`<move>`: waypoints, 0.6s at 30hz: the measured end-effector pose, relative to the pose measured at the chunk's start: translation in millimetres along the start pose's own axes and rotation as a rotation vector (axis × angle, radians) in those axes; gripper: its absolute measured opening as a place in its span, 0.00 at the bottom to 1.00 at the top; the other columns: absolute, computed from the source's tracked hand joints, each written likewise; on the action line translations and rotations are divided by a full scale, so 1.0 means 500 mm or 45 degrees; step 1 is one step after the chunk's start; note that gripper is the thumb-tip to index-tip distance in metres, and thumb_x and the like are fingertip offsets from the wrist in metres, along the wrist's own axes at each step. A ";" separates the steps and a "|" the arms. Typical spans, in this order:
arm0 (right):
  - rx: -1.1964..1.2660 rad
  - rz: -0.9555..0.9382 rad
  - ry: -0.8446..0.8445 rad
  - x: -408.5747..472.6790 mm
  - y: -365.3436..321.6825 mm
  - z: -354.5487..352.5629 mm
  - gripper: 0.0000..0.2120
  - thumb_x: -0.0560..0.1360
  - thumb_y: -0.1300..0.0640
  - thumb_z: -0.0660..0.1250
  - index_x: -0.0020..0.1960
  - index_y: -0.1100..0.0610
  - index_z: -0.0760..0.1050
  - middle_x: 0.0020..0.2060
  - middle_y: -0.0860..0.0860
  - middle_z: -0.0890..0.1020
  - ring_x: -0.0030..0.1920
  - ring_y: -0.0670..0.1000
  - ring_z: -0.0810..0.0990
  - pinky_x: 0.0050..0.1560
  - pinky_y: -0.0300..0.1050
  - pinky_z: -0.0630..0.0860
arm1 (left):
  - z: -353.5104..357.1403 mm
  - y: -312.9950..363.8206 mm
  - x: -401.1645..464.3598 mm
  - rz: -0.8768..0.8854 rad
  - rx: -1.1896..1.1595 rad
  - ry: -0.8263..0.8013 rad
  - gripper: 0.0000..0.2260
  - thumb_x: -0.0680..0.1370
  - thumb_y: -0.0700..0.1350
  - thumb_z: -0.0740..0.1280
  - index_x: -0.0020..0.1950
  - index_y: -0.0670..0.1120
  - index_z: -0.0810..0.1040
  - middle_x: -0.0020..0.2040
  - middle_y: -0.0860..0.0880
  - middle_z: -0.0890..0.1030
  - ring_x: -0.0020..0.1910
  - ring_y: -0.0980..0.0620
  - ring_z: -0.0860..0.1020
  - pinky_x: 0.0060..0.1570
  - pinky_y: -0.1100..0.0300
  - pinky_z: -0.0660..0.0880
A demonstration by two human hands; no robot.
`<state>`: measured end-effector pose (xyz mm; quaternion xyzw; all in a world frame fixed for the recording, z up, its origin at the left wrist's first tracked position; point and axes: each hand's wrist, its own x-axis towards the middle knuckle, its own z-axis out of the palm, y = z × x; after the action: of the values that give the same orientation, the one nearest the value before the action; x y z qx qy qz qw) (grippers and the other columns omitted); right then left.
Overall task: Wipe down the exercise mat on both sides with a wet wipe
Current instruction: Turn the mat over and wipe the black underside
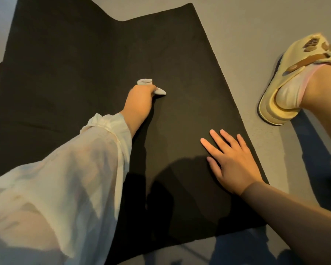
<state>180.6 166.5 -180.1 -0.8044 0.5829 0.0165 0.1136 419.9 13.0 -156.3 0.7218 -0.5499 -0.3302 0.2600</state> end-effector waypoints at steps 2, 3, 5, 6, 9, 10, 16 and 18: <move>-0.010 -0.010 -0.004 -0.001 0.001 -0.001 0.23 0.79 0.47 0.56 0.73 0.47 0.63 0.72 0.53 0.66 0.73 0.58 0.62 0.71 0.59 0.53 | 0.014 -0.021 -0.038 -0.047 -0.126 -0.121 0.07 0.73 0.48 0.65 0.40 0.52 0.83 0.43 0.51 0.82 0.43 0.61 0.79 0.52 0.70 0.68; -0.018 -0.014 -0.010 -0.001 0.001 0.000 0.23 0.79 0.47 0.55 0.73 0.47 0.62 0.73 0.53 0.65 0.73 0.58 0.61 0.71 0.59 0.53 | 0.024 -0.032 -0.060 -0.012 -0.171 -0.214 0.10 0.73 0.52 0.65 0.41 0.51 0.84 0.43 0.54 0.81 0.44 0.61 0.77 0.56 0.65 0.69; -0.046 -0.010 -0.041 -0.001 0.002 0.001 0.23 0.80 0.46 0.52 0.74 0.45 0.59 0.74 0.51 0.62 0.75 0.56 0.58 0.72 0.58 0.50 | 0.032 -0.060 -0.112 0.125 -0.025 -0.307 0.11 0.71 0.57 0.66 0.41 0.52 0.85 0.47 0.56 0.82 0.48 0.61 0.77 0.64 0.57 0.68; -0.064 0.003 -0.064 0.001 0.002 0.003 0.24 0.80 0.44 0.49 0.75 0.44 0.56 0.75 0.50 0.60 0.75 0.55 0.55 0.73 0.57 0.47 | 0.034 -0.067 -0.139 0.199 0.028 -0.359 0.12 0.70 0.58 0.67 0.42 0.53 0.85 0.48 0.55 0.82 0.50 0.60 0.77 0.66 0.53 0.67; -0.113 0.030 -0.088 0.004 0.002 0.009 0.25 0.78 0.43 0.44 0.76 0.42 0.52 0.76 0.48 0.56 0.76 0.53 0.51 0.73 0.55 0.44 | 0.052 -0.096 -0.227 0.431 0.131 -0.427 0.17 0.71 0.60 0.68 0.51 0.50 0.82 0.50 0.53 0.82 0.53 0.57 0.78 0.69 0.49 0.64; -0.118 0.032 -0.083 0.003 0.002 0.009 0.25 0.79 0.43 0.45 0.75 0.42 0.52 0.76 0.48 0.56 0.76 0.53 0.51 0.73 0.55 0.44 | 0.057 -0.100 -0.263 0.488 0.167 -0.456 0.17 0.73 0.58 0.68 0.55 0.49 0.82 0.52 0.54 0.82 0.55 0.58 0.77 0.70 0.50 0.62; -0.130 0.026 -0.065 -0.001 0.000 0.010 0.24 0.80 0.45 0.47 0.75 0.43 0.54 0.76 0.49 0.57 0.76 0.54 0.53 0.73 0.56 0.46 | 0.052 -0.085 -0.398 0.726 0.182 -0.424 0.12 0.76 0.35 0.64 0.56 0.42 0.81 0.56 0.44 0.81 0.59 0.52 0.77 0.62 0.73 0.60; -0.124 0.023 -0.063 -0.001 0.000 0.011 0.24 0.80 0.45 0.47 0.75 0.43 0.54 0.76 0.49 0.57 0.76 0.54 0.52 0.73 0.56 0.46 | 0.038 -0.066 -0.388 0.609 0.081 -0.210 0.10 0.76 0.37 0.63 0.53 0.45 0.79 0.51 0.47 0.81 0.51 0.55 0.76 0.53 0.71 0.65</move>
<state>180.9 168.1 -185.2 -0.8030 0.5856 0.0657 0.0887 391.6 208.5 -155.8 0.5497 -0.7343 -0.2996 0.2623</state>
